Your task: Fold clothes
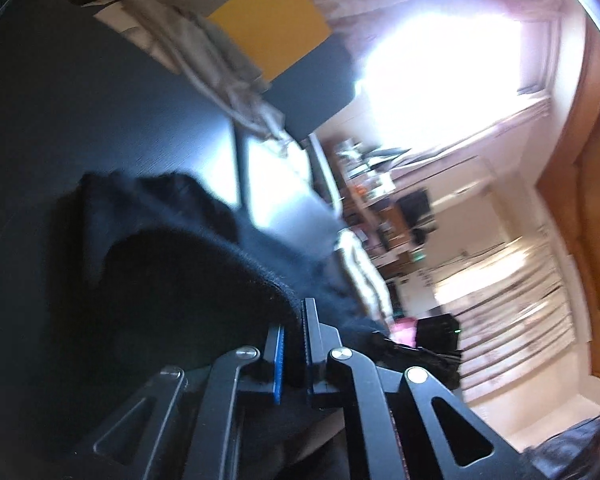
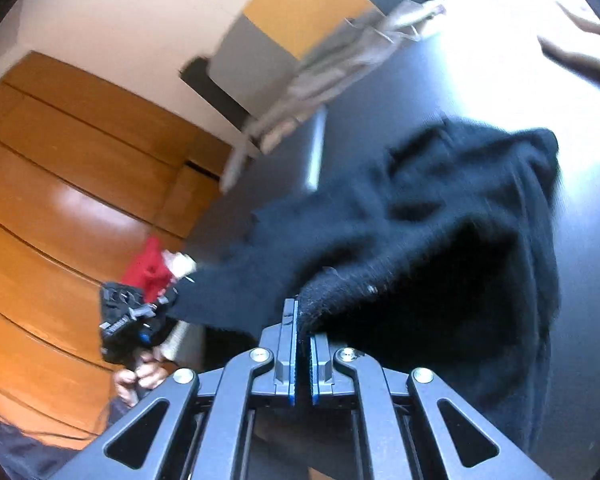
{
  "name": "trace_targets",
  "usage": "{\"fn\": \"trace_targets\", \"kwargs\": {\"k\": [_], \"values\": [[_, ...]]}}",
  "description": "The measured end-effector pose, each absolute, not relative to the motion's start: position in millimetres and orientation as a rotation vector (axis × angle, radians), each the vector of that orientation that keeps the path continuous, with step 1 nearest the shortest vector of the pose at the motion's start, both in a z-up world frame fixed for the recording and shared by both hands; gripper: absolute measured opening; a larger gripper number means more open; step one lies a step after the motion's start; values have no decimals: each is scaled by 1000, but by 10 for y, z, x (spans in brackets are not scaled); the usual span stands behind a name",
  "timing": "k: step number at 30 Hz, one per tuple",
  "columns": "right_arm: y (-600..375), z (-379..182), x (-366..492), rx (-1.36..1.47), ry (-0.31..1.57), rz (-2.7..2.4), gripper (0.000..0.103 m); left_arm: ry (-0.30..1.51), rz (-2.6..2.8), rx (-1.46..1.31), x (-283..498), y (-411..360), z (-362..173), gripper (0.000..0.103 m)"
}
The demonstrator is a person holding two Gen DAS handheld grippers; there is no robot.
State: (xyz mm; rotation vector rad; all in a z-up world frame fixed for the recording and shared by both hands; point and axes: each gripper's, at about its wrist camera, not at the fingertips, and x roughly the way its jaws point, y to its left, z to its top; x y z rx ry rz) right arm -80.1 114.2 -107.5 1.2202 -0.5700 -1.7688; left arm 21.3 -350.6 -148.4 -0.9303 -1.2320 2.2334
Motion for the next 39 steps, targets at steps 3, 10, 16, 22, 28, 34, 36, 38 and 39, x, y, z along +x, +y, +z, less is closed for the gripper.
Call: {"fn": "trace_targets", "kwargs": {"k": [3, 10, 16, 22, 28, 34, 36, 38, 39], "values": [[1118, -968, -1074, 1167, -658, -1758, 5, -1285, 2225, -899, -15, -3599, -1467, 4], [1056, -1146, -1742, 1218, -819, -1797, 12, -1447, 2266, -961, -603, -3904, -1666, 16], [1147, -1185, -1779, 1229, -810, -1823, 54, -1246, 2468, -1064, -637, -3826, -1603, 25], [1207, -854, -1274, 1149, -490, -1951, 57, -1008, 2578, -1177, -128, -3547, -1664, 27], [1200, -1117, -787, 1268, -233, -2009, 62, -830, 2658, -1319, 360, -3250, -1898, 27], [1339, -1272, -541, 1264, -210, -2041, 65, -772, 2700, -1303, 758, -3255, -1856, 27], [1376, -1205, -544, 1250, -210, -2054, 65, -765, 2733, -1266, 861, -3365, -1763, 28], [1412, -1138, -547, 1235, -210, -2067, 65, -750, 2760, -1239, 894, -3497, -1680, 30], [1431, -1105, -548, 1228, -209, -2073, 65, -741, 2773, -1227, 905, -3562, -1640, 32]]}}
